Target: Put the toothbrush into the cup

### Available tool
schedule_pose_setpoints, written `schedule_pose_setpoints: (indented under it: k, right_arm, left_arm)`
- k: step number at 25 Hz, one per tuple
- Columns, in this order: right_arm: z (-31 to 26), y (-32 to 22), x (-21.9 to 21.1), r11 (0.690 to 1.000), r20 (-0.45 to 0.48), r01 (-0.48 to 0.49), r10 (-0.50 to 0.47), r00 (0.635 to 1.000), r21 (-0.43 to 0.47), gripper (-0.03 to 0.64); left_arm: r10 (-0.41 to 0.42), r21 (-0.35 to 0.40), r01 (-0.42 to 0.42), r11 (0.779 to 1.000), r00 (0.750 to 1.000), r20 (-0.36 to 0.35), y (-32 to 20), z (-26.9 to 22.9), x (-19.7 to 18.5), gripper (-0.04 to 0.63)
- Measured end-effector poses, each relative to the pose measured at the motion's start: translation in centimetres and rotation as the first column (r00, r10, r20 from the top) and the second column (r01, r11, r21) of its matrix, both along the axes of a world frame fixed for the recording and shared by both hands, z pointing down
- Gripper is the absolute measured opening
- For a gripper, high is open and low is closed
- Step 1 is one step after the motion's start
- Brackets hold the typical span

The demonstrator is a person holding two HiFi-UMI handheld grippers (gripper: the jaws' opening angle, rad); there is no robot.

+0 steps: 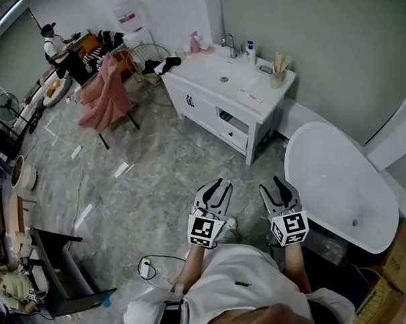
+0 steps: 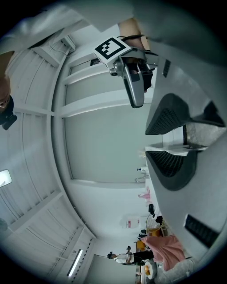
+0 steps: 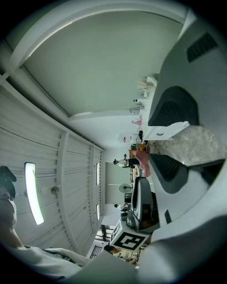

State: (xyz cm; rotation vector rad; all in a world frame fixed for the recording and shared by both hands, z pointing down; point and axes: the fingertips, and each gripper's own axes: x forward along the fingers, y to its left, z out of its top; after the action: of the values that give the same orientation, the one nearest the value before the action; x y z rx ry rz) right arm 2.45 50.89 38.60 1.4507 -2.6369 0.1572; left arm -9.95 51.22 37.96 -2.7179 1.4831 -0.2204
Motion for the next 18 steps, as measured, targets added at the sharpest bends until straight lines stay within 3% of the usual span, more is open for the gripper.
schedule_pose_setpoints:
  k: [18]
  right_arm:
    - [-0.2, -9.2, -1.3, 0.999, -0.014, -0.049, 0.049, 0.999, -0.012, 0.199]
  left_arm:
    - [0.048, 0.0, -0.048, 0.999, 0.999, -0.008, -9.6, -0.3, -1.2, 0.103]
